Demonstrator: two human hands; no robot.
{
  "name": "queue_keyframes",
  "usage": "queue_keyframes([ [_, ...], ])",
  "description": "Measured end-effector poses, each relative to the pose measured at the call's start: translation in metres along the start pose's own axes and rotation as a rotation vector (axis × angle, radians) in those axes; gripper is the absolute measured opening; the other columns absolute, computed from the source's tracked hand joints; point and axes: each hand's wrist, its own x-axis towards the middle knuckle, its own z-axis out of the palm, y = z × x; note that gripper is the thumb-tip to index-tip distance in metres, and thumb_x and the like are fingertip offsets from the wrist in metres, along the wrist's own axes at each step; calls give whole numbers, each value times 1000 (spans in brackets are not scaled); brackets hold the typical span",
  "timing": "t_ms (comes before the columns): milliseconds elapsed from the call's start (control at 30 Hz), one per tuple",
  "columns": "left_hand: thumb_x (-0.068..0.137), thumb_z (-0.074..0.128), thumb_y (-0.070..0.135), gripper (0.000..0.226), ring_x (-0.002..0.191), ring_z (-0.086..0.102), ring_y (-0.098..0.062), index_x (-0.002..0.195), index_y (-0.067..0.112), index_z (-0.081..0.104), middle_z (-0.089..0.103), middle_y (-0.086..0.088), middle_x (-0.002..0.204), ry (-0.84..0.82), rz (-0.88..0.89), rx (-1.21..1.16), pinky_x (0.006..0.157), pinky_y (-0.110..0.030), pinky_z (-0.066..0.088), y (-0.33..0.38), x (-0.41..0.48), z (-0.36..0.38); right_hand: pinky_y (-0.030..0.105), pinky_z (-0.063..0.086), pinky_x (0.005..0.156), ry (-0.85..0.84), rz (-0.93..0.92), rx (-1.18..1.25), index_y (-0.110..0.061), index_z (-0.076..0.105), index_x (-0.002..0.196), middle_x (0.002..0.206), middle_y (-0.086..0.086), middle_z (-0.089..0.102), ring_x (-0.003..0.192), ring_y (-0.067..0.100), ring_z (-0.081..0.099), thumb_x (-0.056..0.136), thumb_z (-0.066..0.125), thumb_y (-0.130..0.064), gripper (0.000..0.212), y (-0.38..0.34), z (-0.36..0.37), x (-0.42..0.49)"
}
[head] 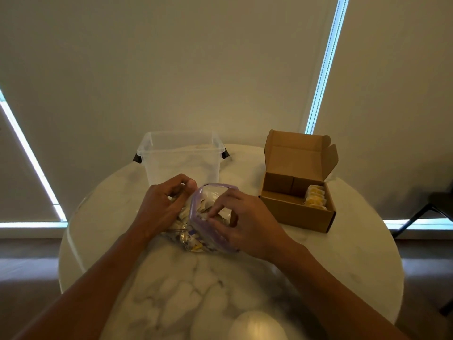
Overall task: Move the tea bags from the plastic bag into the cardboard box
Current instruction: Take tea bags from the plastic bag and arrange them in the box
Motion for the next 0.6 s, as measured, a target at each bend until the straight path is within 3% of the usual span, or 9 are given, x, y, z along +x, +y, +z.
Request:
queue_keyframes([
  [100, 107, 55, 56, 32, 84, 76, -16, 103, 30, 74, 80, 7, 87, 5, -2, 0, 79, -43, 60, -3, 2, 0, 34, 61, 61, 56, 159, 195, -26, 73, 98, 104, -16, 73, 71, 14, 69, 94, 80, -35, 12, -1, -12, -7],
  [233, 106, 52, 62, 38, 85, 77, -15, 103, 31, 74, 81, 7, 86, 9, -10, 7, 79, -44, 62, -6, 2, 0, 38, 63, 58, 87, 334, 480, -18, 67, 98, 98, -6, 76, 65, 18, 76, 91, 83, -30, 20, -1, -23, -8],
  [433, 110, 55, 56, 31, 81, 76, -15, 101, 33, 73, 80, 8, 83, 29, 5, 28, 78, -44, 60, -9, 2, 1, 32, 64, 64, 58, 360, 550, -38, 77, 115, 103, -10, 77, 88, 18, 77, 101, 70, -18, 25, 6, -26, -5],
  [533, 105, 52, 64, 40, 81, 76, -17, 100, 31, 74, 80, 7, 83, 27, -20, 4, 79, -44, 59, -7, 2, 0, 19, 49, 47, 89, 396, 583, -29, 84, 106, 101, -6, 78, 65, 12, 69, 103, 66, -12, 25, 3, -28, -5],
  [600, 109, 54, 60, 36, 80, 75, -16, 100, 31, 74, 80, 8, 83, 26, -17, 8, 78, -42, 59, -6, 2, 1, 18, 45, 44, 77, 408, 592, -26, 82, 108, 99, -5, 79, 59, 13, 66, 100, 71, -13, 19, 4, -29, -5],
])
